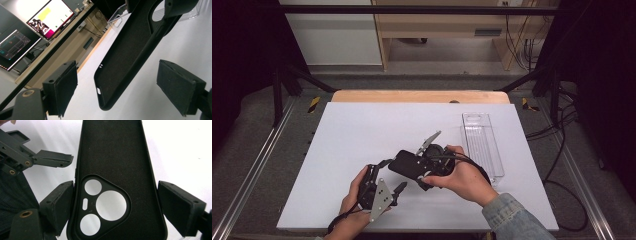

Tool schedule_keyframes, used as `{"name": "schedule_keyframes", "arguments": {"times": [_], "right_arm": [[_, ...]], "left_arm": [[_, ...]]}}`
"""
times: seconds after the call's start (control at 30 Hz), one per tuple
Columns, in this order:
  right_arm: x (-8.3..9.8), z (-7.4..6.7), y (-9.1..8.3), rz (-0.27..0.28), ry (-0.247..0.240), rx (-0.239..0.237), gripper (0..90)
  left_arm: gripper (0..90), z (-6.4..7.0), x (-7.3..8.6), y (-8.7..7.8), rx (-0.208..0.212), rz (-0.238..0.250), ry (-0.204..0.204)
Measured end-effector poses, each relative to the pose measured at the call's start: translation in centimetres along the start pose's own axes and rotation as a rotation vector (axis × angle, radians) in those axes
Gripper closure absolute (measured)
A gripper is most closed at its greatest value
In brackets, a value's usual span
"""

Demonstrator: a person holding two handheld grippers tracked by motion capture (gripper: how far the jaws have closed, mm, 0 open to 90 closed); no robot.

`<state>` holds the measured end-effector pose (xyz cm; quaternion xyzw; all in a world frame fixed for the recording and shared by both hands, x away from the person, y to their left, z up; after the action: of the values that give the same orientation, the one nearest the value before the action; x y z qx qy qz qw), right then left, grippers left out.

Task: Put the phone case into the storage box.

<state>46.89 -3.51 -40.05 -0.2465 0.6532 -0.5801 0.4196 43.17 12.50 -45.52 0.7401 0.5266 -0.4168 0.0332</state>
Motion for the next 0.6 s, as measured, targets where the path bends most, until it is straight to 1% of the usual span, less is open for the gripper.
{"name": "schedule_keyframes", "arguments": {"times": [0.33, 0.43, 0.53, 0.6], "right_arm": [[-0.22, -0.35, -0.08, 0.003, -0.005, -0.002, 16.4], [-0.25, -0.44, -0.13, 0.003, -0.010, -0.001, 16.4], [-0.29, -0.60, -0.19, 0.001, -0.018, -0.001, 16.4], [-0.31, -0.62, -0.20, 0.002, -0.019, 0.001, 16.4]], "left_arm": [[22.3, 0.09, 0.17, 0.02, -0.008, -0.008, 0.020], [25.1, 0.15, 0.15, 0.01, -0.013, -0.005, 0.029], [31.1, 0.16, 0.09, -0.05, -0.023, 0.000, 0.041], [32.2, 0.19, 0.07, -0.08, -0.026, 0.002, 0.050]]}}
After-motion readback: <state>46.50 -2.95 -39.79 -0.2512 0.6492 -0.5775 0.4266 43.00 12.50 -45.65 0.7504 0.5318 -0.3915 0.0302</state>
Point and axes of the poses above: each handheld gripper's, and its own axes: y roughly forward along the jaws, x roughly out of its underside, z roughly to its right, the point moved 5 cm from there along y, roughly forward along the jaws, and after that the axes turned 13 degrees about -z, right-handed, at the moved point
